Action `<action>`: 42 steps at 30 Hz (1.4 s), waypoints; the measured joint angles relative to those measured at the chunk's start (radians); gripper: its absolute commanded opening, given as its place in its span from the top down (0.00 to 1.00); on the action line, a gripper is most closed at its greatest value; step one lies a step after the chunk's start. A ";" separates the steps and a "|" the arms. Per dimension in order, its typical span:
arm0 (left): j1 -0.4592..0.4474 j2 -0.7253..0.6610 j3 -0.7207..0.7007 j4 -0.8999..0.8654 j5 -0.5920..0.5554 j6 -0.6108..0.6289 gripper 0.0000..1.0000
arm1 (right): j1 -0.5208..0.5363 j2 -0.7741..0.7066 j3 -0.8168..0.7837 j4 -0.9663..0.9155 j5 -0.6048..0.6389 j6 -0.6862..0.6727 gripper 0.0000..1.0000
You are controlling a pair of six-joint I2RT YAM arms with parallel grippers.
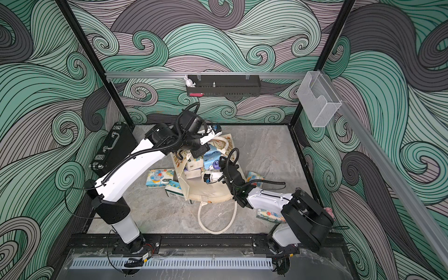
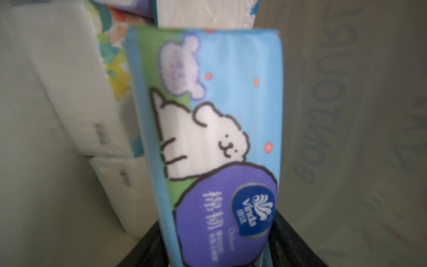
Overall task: Put tissues into the canvas bag
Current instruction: Adjust the pack of facial tissues in the canvas bag, then adjust the canvas bag at the center of the board.
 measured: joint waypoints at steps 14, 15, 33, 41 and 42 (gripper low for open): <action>0.050 0.054 0.096 -0.013 -0.013 -0.017 1.00 | 0.101 -0.628 0.151 -0.803 -0.241 0.940 0.30; 0.054 0.062 0.111 -0.014 -0.016 -0.019 1.00 | 0.101 -0.674 0.156 -0.847 -0.246 1.050 0.30; 0.061 0.109 0.191 -0.045 -0.040 -0.052 1.00 | 0.096 -0.888 -0.142 -1.038 -0.250 2.245 0.19; 0.061 0.111 0.203 -0.061 -0.025 -0.064 1.00 | 0.021 -0.591 -0.072 -0.836 -0.252 2.252 0.41; 0.061 0.114 0.214 -0.069 -0.024 -0.065 1.00 | 0.005 -0.560 -0.060 -0.808 -0.254 2.247 0.50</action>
